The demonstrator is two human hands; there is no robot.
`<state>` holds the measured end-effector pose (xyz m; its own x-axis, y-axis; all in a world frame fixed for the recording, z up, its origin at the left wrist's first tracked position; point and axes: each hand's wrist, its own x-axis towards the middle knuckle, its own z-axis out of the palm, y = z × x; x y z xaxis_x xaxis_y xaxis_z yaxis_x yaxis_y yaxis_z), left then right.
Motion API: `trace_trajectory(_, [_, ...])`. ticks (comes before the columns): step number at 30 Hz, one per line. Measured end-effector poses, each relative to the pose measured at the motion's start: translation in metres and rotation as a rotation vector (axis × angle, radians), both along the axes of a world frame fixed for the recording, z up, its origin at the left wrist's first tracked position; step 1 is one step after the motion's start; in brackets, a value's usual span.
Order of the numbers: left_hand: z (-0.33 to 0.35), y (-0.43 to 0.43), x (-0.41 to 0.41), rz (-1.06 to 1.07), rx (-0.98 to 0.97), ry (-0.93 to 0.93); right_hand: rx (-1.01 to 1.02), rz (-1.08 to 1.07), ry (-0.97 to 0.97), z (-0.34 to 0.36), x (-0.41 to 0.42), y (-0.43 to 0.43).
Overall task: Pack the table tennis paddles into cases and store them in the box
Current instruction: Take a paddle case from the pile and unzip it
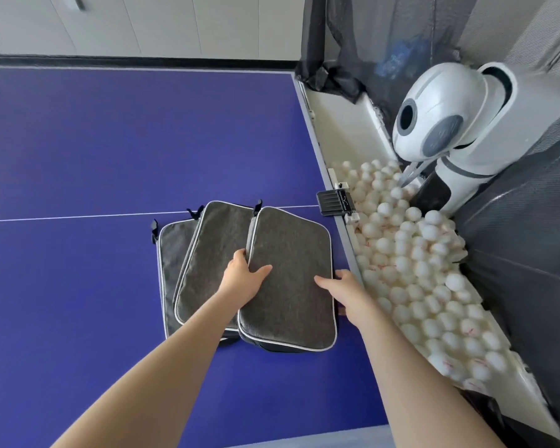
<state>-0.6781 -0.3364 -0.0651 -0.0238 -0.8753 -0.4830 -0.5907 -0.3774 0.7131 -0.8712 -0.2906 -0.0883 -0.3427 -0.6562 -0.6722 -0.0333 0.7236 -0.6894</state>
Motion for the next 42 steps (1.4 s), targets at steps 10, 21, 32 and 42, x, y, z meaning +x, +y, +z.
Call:
trace_trajectory(10, [0.053, 0.018, 0.050, 0.270, -0.045, 0.359, -0.357, -0.054, -0.050, 0.067, 0.039, -0.001])
trace_trajectory(21, [0.157, 0.097, 0.196, 0.526, -0.298, 0.587, -0.687, 0.123, -0.050, 0.178, 0.199, 0.038])
trace_trajectory(32, [0.216, 0.283, 0.459, 0.694, -0.520, 0.707, -0.906, 0.460, -0.064, 0.245, 0.465, 0.165])
trace_trajectory(42, [0.194, 0.448, 0.639, 0.776, -0.675, 0.499, -0.863, 0.646, -0.101, 0.208, 0.642, 0.296])
